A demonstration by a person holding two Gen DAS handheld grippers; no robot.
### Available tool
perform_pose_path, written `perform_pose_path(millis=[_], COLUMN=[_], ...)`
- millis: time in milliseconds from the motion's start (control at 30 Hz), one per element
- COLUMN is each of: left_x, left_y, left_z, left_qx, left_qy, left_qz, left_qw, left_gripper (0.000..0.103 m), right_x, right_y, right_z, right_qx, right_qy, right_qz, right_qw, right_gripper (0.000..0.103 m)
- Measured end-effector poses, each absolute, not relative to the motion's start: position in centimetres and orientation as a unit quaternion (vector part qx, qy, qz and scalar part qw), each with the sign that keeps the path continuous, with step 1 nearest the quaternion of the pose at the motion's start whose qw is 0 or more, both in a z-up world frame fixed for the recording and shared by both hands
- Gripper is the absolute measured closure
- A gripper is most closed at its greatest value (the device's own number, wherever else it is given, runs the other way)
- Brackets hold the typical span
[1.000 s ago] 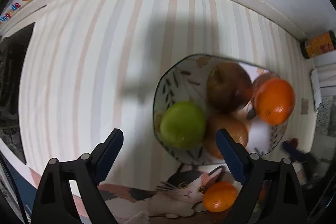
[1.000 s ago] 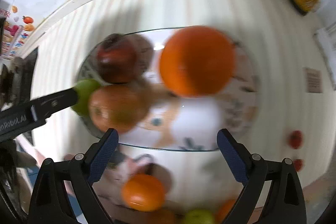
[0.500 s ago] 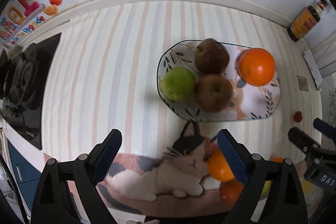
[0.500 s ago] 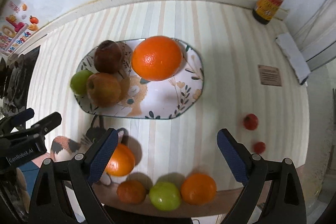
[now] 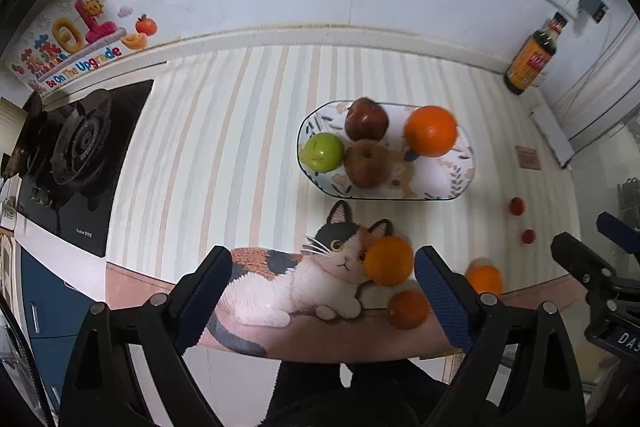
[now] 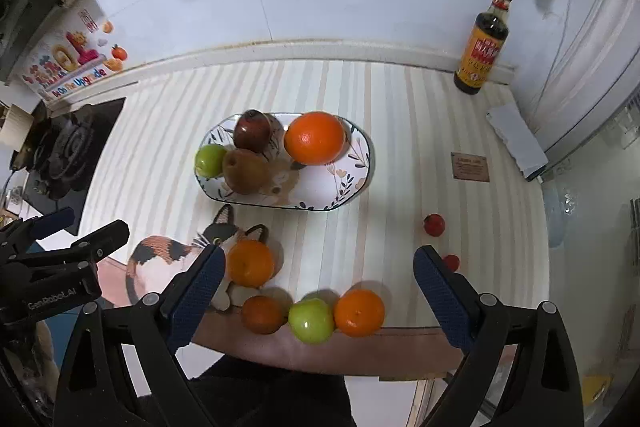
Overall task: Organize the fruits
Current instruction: 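Open both tools and lift them away from the plate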
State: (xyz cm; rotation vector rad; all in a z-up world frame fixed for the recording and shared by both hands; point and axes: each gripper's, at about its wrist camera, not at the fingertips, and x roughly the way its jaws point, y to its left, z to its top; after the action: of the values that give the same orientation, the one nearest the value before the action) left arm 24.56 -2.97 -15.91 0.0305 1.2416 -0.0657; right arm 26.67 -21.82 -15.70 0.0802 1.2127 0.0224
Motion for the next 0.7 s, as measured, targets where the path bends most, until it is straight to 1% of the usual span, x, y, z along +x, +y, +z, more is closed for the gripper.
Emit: perform_pose_path(millis=[300,700], left_x=[21.6,20.2], left_y=[-4.2,-5.4], left_z=[-12.2,-9.9], left_qx=[0.021,0.014], left_qy=[0.579,0.575], left_qz=[-0.040,-0.050], left_qw=[0.814,0.817], left_gripper=[0.010,0.010], right_x=[23.5,21.1], right_y=[-22.4,-23.4], right_z=[-11.3,-9.1], right_qx=[0.053,0.079], right_qy=[0.553,0.550], right_qz=[0.014,0.024], right_qw=[0.832,0.831], right_gripper=[0.006,0.006])
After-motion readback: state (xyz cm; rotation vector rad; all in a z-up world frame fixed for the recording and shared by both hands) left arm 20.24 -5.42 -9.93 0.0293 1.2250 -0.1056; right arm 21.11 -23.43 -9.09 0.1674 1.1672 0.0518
